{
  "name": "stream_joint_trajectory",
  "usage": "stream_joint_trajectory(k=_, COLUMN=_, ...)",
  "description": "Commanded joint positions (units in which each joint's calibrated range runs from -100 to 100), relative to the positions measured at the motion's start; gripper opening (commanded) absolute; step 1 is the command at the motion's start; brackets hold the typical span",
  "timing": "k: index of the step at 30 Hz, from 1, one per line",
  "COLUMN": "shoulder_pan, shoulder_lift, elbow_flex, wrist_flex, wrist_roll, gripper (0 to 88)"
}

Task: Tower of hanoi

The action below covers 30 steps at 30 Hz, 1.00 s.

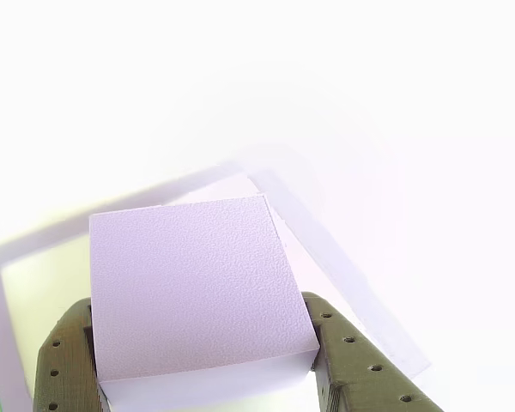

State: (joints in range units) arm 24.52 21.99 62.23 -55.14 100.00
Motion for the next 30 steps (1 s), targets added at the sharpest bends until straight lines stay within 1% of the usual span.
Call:
stream_joint_trajectory(k=1, shoulder_pan=-1.2, shoulder_lift=-11.0, elbow_flex=1.3, wrist_flex=5.7, wrist_roll=0.0, gripper=10.3)
stream_joint_trajectory(k=10, shoulder_pan=-3.1, shoulder_lift=-33.0, elbow_flex=2.5, wrist_flex=25.3, wrist_roll=0.0, gripper=10.5)
stream_joint_trajectory(k=20, shoulder_pan=-7.0, shoulder_lift=-47.5, elbow_flex=-5.4, wrist_flex=44.1, wrist_roll=0.0, gripper=8.9)
stream_joint_trajectory(k=24, shoulder_pan=-8.1, shoulder_lift=-53.3, elbow_flex=-13.6, wrist_flex=57.7, wrist_roll=0.0, gripper=8.7)
stream_joint_trajectory(k=26, shoulder_pan=-8.7, shoulder_lift=-55.3, elbow_flex=-20.0, wrist_flex=66.9, wrist_roll=0.0, gripper=8.5)
stream_joint_trajectory(k=30, shoulder_pan=-10.1, shoulder_lift=-56.0, elbow_flex=-38.8, wrist_flex=89.4, wrist_roll=0.0, gripper=8.5)
